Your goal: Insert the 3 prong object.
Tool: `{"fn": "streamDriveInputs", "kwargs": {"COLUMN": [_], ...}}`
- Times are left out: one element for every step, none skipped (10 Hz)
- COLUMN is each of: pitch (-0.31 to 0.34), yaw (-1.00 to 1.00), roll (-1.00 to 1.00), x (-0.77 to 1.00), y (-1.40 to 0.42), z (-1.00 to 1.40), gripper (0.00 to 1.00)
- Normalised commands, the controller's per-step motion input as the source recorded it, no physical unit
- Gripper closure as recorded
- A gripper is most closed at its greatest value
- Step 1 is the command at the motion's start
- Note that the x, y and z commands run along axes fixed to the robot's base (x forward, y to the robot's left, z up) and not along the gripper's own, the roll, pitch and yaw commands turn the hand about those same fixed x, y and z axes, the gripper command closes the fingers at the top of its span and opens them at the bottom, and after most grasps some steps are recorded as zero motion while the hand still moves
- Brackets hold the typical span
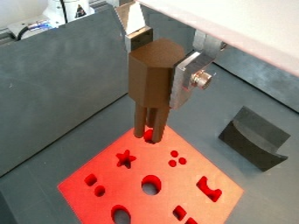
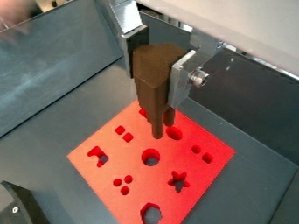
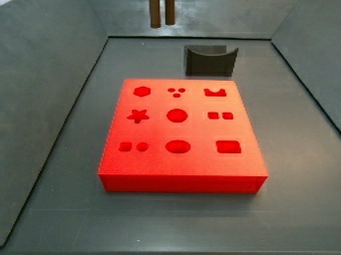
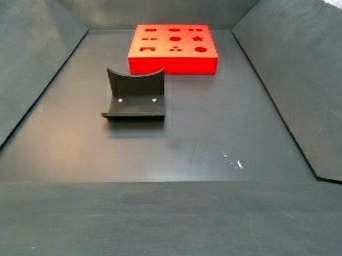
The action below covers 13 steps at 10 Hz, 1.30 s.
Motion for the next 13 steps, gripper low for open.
{"fn": "streamDriveInputs", "kwargs": {"pitch": [0.0,0.0,0.014,0.057,0.059,0.106,0.136,0.206,0.227,0.283,0.354,0.433,0.429], "yaw": [0.19,0.7,0.75,0.74,0.75,0.78,0.54,0.13,0.01,0.02,0.0,0.08,0.29], "roll": [0.03,0.05,0.11,0.17,0.18,0.24,0.21,0.0,-0.15,-0.16,-0.15,-0.09,-0.01], "x": [0.33,0.48,0.43,0.43,0.41,0.31,0.35,0.22,0.16,0.07,0.03,0.05,0.1], "y": [-0.02,0.0,0.0,0.0,0.0,0.0,0.27,0.69,0.74,0.75,0.78,0.6,0.26], "z": [-0.3,-0.09,-0.06,0.0,0.0,0.0,-0.11,-0.4,-0.49,-0.37,-0.24,-0.09,-0.12], "gripper": [1.0,1.0,1.0,1.0,1.0,1.0,1.0,1.0,1.0,1.0,1.0,1.0,1.0]}}
